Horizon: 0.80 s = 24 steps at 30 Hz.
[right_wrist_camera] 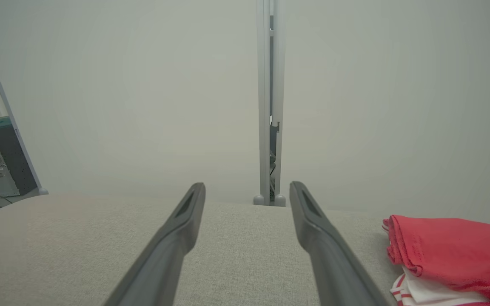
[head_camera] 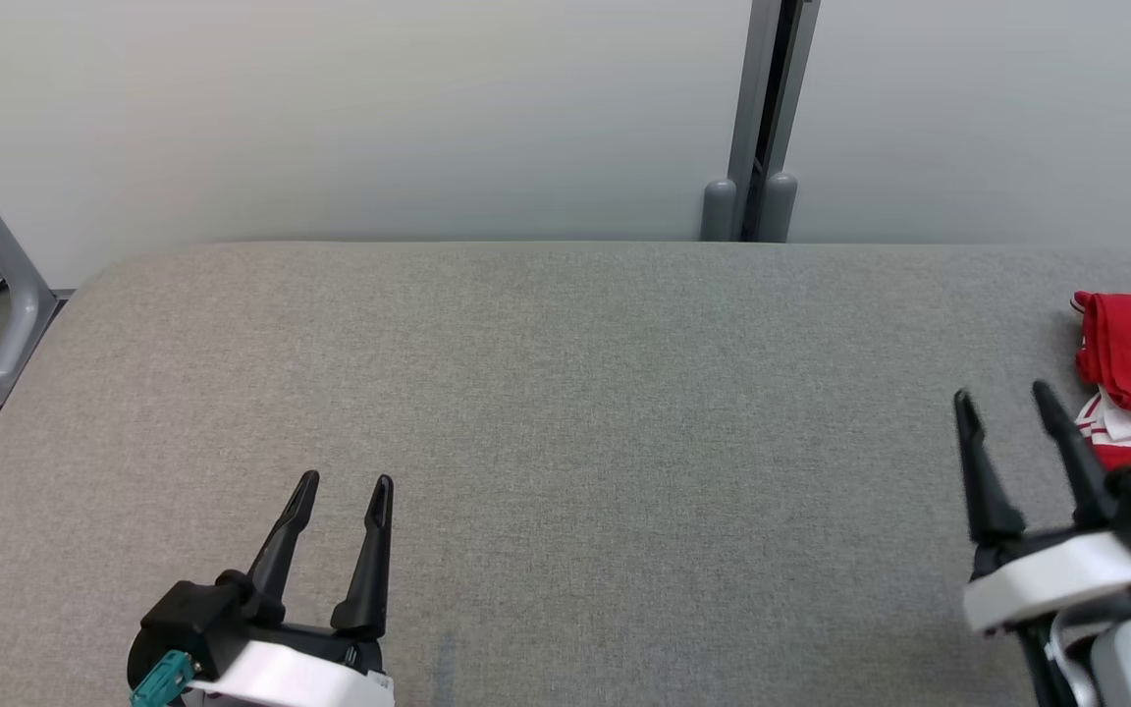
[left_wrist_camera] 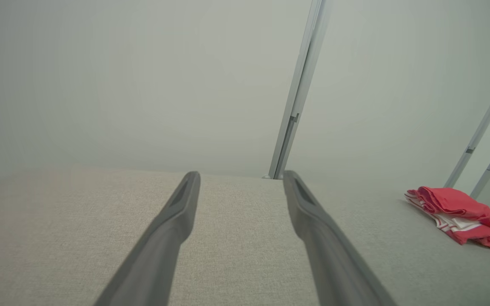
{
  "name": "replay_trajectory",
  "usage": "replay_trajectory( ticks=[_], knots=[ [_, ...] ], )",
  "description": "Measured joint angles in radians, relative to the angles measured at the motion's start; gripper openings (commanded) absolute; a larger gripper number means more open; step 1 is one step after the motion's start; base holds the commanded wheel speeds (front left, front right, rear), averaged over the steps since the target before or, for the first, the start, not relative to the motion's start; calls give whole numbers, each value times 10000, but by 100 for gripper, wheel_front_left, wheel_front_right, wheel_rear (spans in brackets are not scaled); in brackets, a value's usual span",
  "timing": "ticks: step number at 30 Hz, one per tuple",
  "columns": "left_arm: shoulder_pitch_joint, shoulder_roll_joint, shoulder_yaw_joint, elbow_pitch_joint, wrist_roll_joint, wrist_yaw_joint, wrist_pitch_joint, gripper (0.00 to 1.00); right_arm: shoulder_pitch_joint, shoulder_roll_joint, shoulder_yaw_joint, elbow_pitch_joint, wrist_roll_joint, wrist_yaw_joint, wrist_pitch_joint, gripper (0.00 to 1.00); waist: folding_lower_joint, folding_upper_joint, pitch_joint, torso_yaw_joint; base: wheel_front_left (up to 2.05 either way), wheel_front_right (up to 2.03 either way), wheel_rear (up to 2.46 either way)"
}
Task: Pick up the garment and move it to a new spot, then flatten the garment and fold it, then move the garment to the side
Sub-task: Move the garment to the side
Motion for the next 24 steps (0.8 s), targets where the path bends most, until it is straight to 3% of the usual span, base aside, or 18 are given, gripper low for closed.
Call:
replay_trajectory(
  ticks=[5,10,24],
  knots=[
    [159,0,105,184,-12,0,0,100,845,744,-418,-539,-594,0,0,100,0,0,-110,55,0,0,0],
    [294,-4,138,318,-40,0,0,100,1388,1043,-594,-1012,-729,0,0,100,0,0,-172,90,0,0,0],
    [399,-8,38,849,-73,351,0,100,1665,1323,-464,-968,-788,0,0,100,0,0,-225,59,0,0,0]
  ],
)
